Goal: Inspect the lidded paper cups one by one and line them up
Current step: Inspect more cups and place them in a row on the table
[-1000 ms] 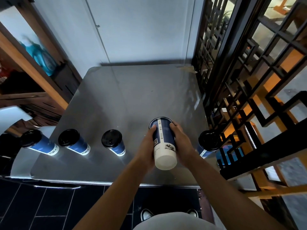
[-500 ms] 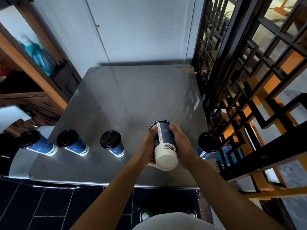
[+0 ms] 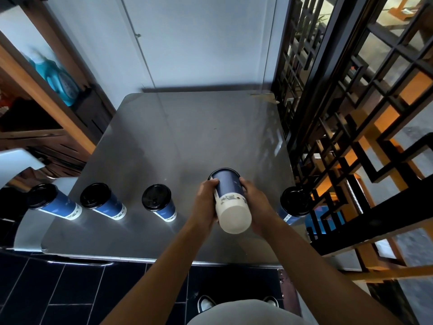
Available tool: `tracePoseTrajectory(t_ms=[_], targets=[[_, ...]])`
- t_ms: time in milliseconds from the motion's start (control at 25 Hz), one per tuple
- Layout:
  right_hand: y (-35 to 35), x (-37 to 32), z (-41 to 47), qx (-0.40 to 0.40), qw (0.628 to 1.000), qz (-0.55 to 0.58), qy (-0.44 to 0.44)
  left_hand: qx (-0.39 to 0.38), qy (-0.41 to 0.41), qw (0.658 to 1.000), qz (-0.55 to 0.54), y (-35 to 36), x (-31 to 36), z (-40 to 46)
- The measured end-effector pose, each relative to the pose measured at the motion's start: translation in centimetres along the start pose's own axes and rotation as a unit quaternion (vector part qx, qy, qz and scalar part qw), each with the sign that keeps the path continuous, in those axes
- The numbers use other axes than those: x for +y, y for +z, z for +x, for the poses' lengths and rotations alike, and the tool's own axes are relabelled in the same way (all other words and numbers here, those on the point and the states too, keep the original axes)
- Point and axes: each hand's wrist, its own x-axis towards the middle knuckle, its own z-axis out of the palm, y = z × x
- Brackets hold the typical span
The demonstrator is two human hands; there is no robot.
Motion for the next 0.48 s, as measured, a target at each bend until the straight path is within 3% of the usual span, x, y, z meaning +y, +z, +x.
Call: tracePoseTrajectory(t_ms=[240,480], targets=[[-0.1,-0.5,-0.1,-0.015,1.0,0.006,-0.002,0.012,0.013,0.999,0.037,0.5,0.2,-0.3],[0.5,-1.3,0.5,0.031,0.99,-0.128,-0.057,0.016,0.061,0.997,0.053,0.2,0.9,0.6]])
